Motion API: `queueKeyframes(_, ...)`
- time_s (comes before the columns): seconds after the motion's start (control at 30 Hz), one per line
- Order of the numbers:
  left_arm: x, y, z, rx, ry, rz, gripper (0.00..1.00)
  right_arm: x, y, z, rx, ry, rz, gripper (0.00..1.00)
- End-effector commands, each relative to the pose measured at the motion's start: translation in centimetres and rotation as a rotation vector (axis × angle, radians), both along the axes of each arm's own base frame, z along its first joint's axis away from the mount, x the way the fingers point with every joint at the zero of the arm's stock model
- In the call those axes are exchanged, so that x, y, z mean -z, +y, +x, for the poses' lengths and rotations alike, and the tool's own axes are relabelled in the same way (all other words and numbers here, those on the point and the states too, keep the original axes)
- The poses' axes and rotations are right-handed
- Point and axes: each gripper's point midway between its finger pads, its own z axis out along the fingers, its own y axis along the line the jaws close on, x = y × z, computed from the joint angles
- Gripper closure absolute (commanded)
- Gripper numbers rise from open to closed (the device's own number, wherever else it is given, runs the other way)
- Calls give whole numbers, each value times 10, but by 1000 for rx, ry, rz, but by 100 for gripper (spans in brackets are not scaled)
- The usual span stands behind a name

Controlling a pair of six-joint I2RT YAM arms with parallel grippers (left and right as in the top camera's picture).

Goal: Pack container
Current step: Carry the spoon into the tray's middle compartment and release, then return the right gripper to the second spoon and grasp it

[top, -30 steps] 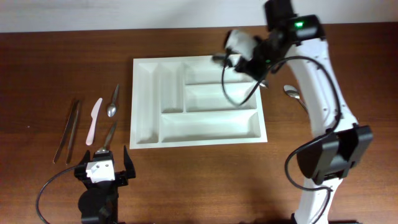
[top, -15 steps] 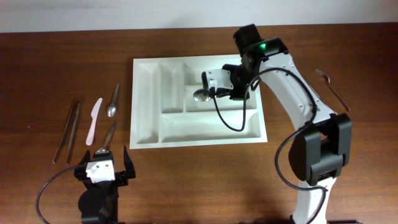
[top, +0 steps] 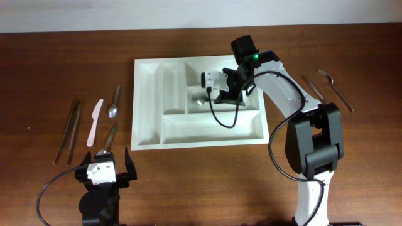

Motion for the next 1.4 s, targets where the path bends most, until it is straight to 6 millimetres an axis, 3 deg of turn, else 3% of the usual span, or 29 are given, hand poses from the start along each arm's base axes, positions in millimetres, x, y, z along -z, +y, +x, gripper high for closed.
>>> queueKeyframes(0.0, 1, 0, 0, 8, 0, 17, 1, -18, 5, 4, 129, 53, 49, 36)
queueKeyframes(0.1, 1, 0, 0, 8, 0, 17, 1, -42, -4, 15, 252, 64, 75, 32)
queueKeyframes(0.2, 1, 0, 0, 8, 0, 17, 1, -71, -30, 26, 438, 76, 65, 26)
queueKeyframes(0.4, 1, 0, 0, 8, 0, 17, 1, -125, -123, 17, 751, 90, -39, 25)
queueKeyframes(0.53, 1, 0, 0, 8, 0, 17, 1, -138, -189, 2, 941, 117, -102, 25)
queueKeyframes(0.6, 1, 0, 0, 8, 0, 17, 1, -133, -220, -4, 1010, 148, -135, 25)
queueKeyframes(0.73, 1, 0, 0, 8, 0, 17, 1, -118, -254, -10, 1064, 197, -164, 32)
queueKeyframes(0.9, 1, 0, 0, 8, 0, 17, 1, -70, -286, -18, 1117, 294, -210, 35)
queueKeyframes(1.03, 1, 0, 0, 8, 0, 17, 1, -39, -298, -21, 1142, 331, -225, 35)
queueKeyframes(1.37, 1, 0, 0, 8, 0, 17, 1, 25, -298, -18, 1135, 367, -236, 36)
